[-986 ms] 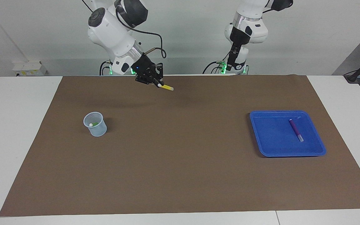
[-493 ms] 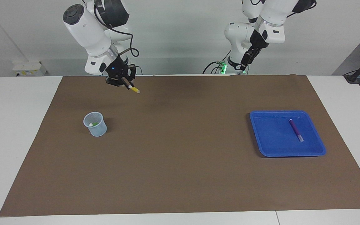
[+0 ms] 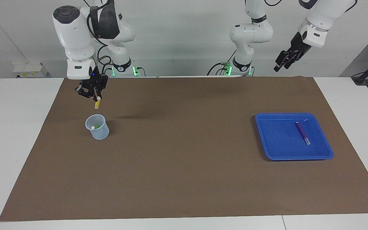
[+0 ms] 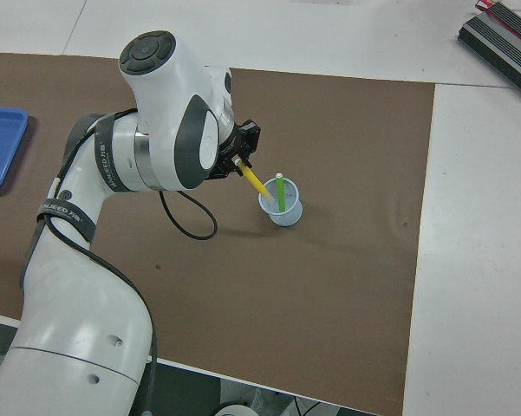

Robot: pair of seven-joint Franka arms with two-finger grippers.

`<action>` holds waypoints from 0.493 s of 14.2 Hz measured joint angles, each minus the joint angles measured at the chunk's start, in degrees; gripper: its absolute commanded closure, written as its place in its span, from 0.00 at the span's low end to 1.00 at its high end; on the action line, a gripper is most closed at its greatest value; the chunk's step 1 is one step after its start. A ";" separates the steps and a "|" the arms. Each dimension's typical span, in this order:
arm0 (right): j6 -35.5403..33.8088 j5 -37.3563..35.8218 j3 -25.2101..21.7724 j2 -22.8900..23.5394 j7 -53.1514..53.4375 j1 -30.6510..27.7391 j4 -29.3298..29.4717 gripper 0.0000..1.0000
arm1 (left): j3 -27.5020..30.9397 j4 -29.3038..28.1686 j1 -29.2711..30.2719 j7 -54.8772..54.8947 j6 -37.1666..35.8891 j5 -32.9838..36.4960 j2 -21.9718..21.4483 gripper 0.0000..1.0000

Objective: Transfer and insert pens with both arms

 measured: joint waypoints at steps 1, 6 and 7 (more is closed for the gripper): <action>1.51 -0.02 0.01 0.19 -0.16 -0.11 -1.07 1.00 | 0.00 -0.83 1.36 3.08 1.04 0.00 0.09 0.34; 5.50 -0.04 0.06 1.08 -0.17 -0.32 -3.33 1.00 | -0.02 -3.90 5.22 12.31 7.24 0.02 2.20 0.34; 6.64 -0.05 0.07 1.62 -0.17 -0.63 -3.59 1.00 | -0.02 -3.97 5.81 13.78 8.42 0.04 3.07 0.34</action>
